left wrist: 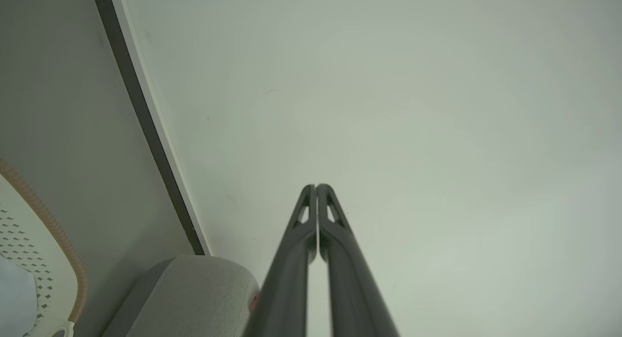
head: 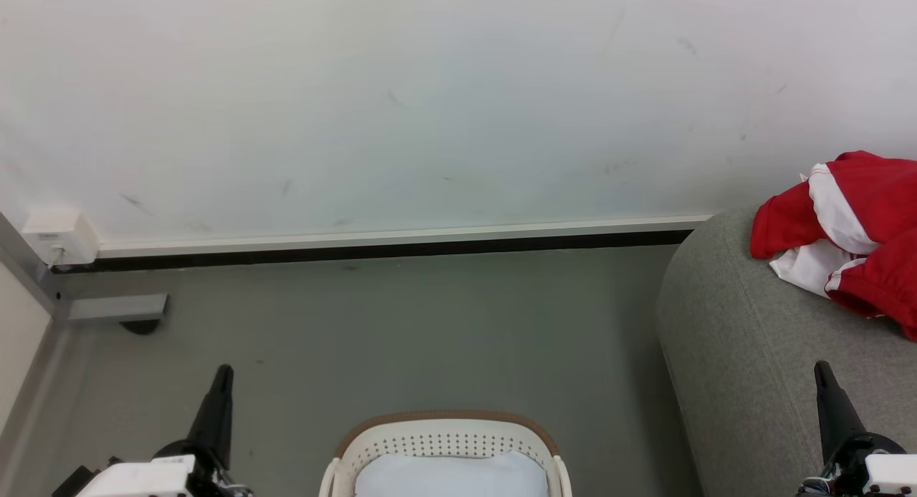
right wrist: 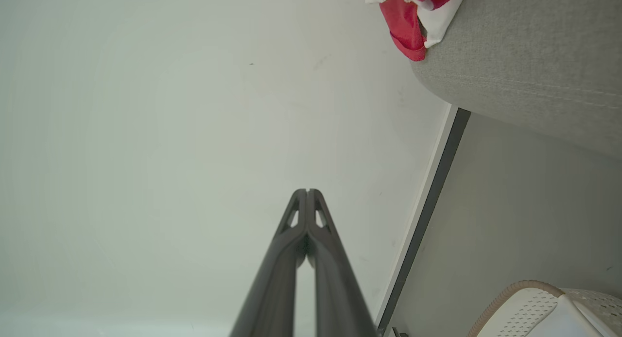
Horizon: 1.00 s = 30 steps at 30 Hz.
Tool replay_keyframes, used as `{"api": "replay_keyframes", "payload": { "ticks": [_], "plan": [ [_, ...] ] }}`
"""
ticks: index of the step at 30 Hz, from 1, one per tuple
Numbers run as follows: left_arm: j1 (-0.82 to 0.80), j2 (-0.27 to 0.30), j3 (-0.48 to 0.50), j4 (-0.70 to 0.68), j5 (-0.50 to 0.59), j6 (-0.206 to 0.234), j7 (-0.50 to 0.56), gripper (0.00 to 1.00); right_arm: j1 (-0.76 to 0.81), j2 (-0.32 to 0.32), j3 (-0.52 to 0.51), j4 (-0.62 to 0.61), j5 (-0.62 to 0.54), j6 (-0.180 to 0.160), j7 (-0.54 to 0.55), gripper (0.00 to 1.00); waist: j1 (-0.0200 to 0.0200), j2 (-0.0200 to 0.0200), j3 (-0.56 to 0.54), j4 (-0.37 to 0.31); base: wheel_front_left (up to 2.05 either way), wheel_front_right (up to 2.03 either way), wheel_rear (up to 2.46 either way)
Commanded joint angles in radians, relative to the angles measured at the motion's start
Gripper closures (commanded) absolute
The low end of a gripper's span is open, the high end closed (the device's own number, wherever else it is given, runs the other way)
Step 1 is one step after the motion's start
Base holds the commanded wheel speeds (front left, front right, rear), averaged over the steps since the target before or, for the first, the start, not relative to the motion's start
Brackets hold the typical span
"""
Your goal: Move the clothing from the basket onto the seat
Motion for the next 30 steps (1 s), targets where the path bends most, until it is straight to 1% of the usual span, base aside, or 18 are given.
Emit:
{"api": "replay_keyframes", "payload": {
  "ticks": [1, 30],
  "plan": [
    [-0.009, 0.002, 0.002, 0.0, -0.014, -0.006, 0.004, 1.0, -0.014, 0.0, -0.005, 0.003, -0.007, -0.002, 0.002, 1.0, 0.0, 0.0, 0.0, 0.0, 0.0, 0.0, 0.0],
    [-0.009, 0.002, 0.002, 0.0, -0.014, -0.006, 0.004, 1.0, -0.014, 0.001, -0.006, 0.002, -0.008, -0.002, 0.004, 1.0, 0.0, 0.0, 0.0, 0.0, 0.0, 0.0, 0.0]
  ]
}}
